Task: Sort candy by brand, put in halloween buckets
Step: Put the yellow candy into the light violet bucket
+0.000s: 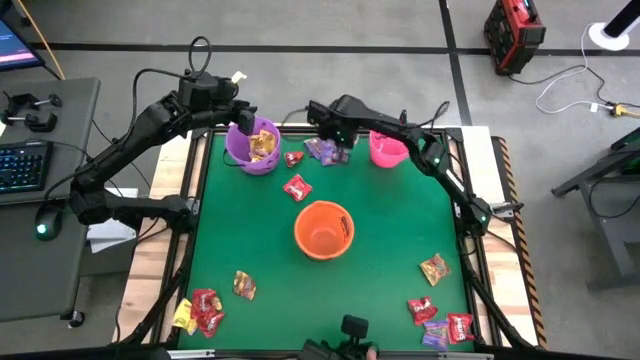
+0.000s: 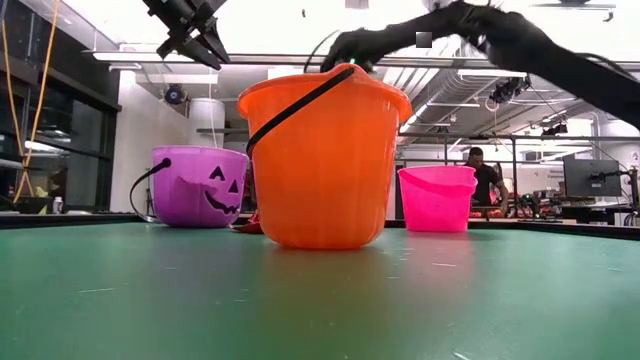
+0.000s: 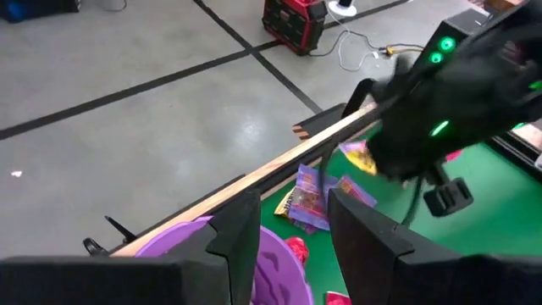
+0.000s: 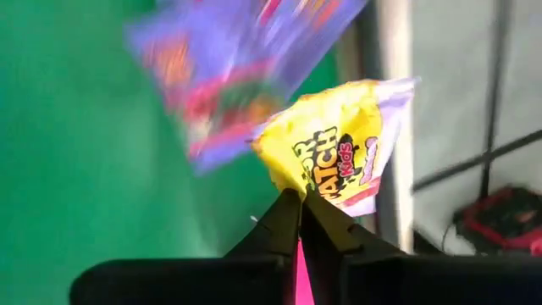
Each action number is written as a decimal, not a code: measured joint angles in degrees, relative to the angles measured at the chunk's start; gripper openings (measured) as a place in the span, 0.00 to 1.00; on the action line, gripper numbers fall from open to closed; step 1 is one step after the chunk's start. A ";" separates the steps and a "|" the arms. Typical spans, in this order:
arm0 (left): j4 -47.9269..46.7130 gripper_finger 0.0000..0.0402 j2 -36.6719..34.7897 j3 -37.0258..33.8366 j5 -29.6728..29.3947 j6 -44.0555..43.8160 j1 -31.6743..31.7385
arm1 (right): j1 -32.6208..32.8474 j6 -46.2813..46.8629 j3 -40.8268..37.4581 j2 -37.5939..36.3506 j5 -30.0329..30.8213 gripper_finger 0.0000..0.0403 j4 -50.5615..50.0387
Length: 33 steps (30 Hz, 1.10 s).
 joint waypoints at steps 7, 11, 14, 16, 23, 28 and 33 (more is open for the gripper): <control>7.06 0.33 -3.41 -0.02 4.16 0.24 0.07 | -0.51 10.60 -1.32 -7.83 -17.78 0.00 19.33; 12.26 0.33 -6.07 -0.02 10.31 -0.23 0.03 | 0.54 20.11 -1.33 -8.00 -29.31 0.00 32.65; 14.06 0.33 -8.51 0.02 12.96 -1.64 -0.02 | 2.58 25.18 -1.34 -6.97 -32.32 0.00 42.73; 13.96 0.33 -9.95 0.02 13.18 -1.75 -0.17 | 4.43 26.77 -1.34 -5.63 -32.35 0.00 48.45; 13.80 0.33 -13.35 0.02 13.15 -3.12 -0.50 | 8.21 33.92 -1.41 -0.98 -30.76 0.00 62.18; 13.70 0.33 -13.95 0.02 13.15 -3.87 -0.50 | 9.38 37.65 -1.45 3.13 -24.00 0.00 65.54; 13.48 0.33 -13.93 0.02 13.20 -4.76 -0.50 | 9.71 40.72 -1.45 5.78 -18.46 0.00 65.51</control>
